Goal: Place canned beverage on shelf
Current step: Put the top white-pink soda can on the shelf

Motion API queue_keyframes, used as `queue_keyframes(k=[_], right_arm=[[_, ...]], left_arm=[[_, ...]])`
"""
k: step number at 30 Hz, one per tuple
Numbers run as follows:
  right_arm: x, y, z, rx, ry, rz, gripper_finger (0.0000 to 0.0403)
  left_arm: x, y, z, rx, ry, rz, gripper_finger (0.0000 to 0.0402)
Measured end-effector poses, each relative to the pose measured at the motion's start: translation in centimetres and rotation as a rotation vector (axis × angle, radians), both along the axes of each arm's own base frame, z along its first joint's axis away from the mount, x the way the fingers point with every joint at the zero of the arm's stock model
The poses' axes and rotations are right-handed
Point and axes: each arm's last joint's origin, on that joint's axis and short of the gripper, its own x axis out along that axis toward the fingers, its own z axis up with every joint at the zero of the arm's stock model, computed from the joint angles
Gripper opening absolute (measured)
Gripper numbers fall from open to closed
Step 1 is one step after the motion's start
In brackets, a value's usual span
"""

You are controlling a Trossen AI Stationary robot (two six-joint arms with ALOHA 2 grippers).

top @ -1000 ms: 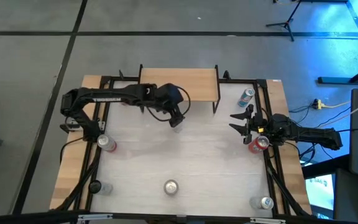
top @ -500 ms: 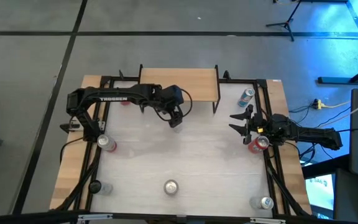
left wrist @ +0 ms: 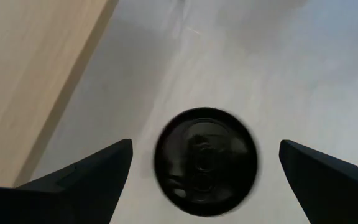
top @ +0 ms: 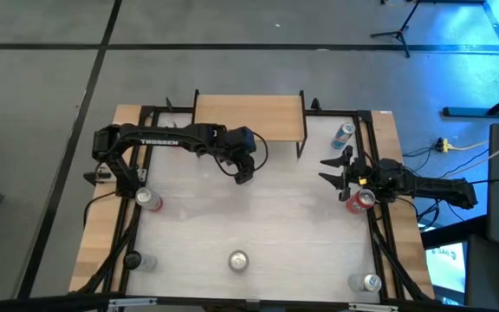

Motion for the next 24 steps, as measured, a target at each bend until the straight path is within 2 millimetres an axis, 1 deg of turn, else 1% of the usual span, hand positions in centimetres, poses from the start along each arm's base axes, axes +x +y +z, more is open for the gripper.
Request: queue_keyframes(k=[3,9,13,18,24], right_arm=[[0.0,0.0,0.0,0.000,0.000,0.000,0.0205],[0.0,0.0,0.0,0.000,0.000,0.000,0.0205],[0.0,0.0,0.0,0.000,0.000,0.000,0.0205],[0.0,0.0,0.0,0.000,0.000,0.000,0.0205],[0.0,0.0,0.0,0.000,0.000,0.000,0.0205]], left_arm=[[-0.2,0.1,-0.7,0.000,0.019,0.006,0.0396],[0.0,0.1,-1.7,0.000,-0.023,0.000,0.0395],[0.1,0.1,-2.3,0.008,-0.036,0.005,0.0385],[0.0,0.1,-2.4,0.008,-0.027,0.001,0.0345],[0.1,-0.2,-2.3,0.037,-0.023,-0.052,0.0268]])
